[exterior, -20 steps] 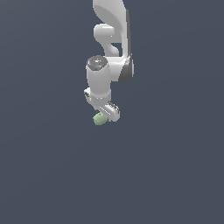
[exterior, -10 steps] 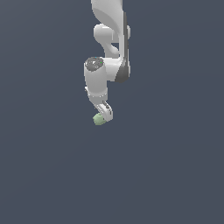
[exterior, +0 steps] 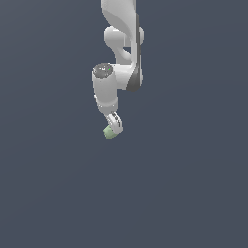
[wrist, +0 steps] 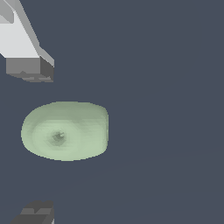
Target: Pick up the object and move it to a goal position.
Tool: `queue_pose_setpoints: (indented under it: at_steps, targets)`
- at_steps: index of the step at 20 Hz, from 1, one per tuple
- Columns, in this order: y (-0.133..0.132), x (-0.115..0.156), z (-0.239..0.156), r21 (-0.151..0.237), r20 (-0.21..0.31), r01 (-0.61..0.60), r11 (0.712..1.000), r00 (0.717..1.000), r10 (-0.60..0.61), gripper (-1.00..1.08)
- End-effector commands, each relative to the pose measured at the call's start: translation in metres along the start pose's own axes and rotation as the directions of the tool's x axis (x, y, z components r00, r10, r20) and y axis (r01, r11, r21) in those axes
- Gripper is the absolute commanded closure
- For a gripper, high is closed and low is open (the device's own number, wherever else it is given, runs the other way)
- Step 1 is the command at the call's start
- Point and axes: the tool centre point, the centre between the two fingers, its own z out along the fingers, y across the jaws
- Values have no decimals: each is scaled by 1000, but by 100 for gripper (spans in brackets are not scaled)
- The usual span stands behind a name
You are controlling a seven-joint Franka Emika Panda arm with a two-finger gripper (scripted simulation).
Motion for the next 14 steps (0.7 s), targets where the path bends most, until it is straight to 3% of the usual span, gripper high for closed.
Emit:
queue_pose_setpoints:
  at_steps: [1,14]
  targets:
    - [0,0,1,0,0,0,1000,1000,0,-92]
    - [1,0,48,0,0,-5,1000,1000,5,-92]
